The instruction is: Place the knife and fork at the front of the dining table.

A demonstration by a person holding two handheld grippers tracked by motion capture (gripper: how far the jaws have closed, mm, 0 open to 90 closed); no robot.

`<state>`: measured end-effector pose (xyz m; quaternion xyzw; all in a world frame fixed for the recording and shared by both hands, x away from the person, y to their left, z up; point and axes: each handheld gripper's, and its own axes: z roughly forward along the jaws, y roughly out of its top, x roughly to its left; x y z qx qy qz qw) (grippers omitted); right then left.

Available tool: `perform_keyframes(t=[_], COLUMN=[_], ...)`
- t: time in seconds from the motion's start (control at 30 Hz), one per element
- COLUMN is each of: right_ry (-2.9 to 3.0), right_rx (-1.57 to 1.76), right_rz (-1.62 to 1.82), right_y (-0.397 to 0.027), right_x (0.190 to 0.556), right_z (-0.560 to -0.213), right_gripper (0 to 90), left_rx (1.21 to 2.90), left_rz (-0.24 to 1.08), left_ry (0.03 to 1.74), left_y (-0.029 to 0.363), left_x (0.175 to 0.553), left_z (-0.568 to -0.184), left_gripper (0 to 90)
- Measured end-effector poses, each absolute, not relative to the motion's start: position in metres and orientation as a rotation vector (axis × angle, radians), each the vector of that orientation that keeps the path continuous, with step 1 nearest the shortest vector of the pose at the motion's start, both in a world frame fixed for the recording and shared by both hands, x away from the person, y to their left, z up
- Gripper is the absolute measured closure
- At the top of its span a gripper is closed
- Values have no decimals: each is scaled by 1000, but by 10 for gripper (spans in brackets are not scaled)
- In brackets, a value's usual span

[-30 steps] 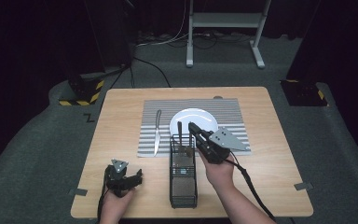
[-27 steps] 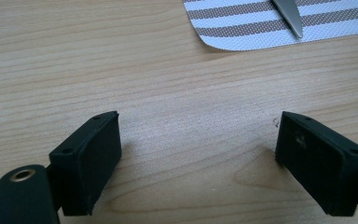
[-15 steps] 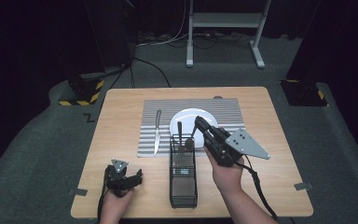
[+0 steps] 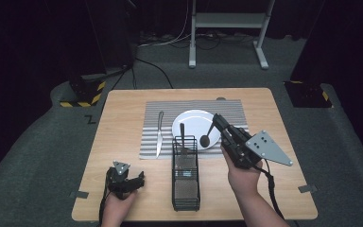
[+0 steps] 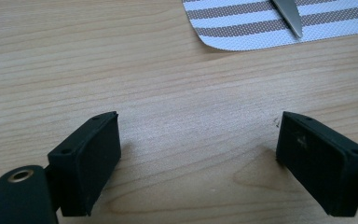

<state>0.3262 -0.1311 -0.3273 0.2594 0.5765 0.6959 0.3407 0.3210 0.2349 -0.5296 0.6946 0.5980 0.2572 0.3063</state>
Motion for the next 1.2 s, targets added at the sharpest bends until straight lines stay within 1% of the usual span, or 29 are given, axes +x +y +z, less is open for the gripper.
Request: perform_keyframes(t=[0.13, 0.4, 0.6, 0.83, 1.2], right_ry=[1517, 1549, 1572, 1594, 1662], right_rx=[710, 828, 909, 975, 1025], right_rz=[1762, 1643, 1587, 1541, 1502], right_y=[-146, -181, -199, -205, -192], right_x=[329, 349, 365, 386, 409], right_z=[-335, -370, -392, -413, -431], right_gripper=[883, 883, 884, 884, 884], left_rx=[1844, 1845, 1843, 1843, 1843], left_rz=[683, 683, 683, 682, 681], left_ry=[1580, 1580, 1581, 1580, 1581], left_y=[235, 235, 235, 235, 235], left_x=[321, 321, 321, 321, 321], left_z=[-529, -529, -529, -529, -529], left_gripper=[130, 130, 130, 130, 130])
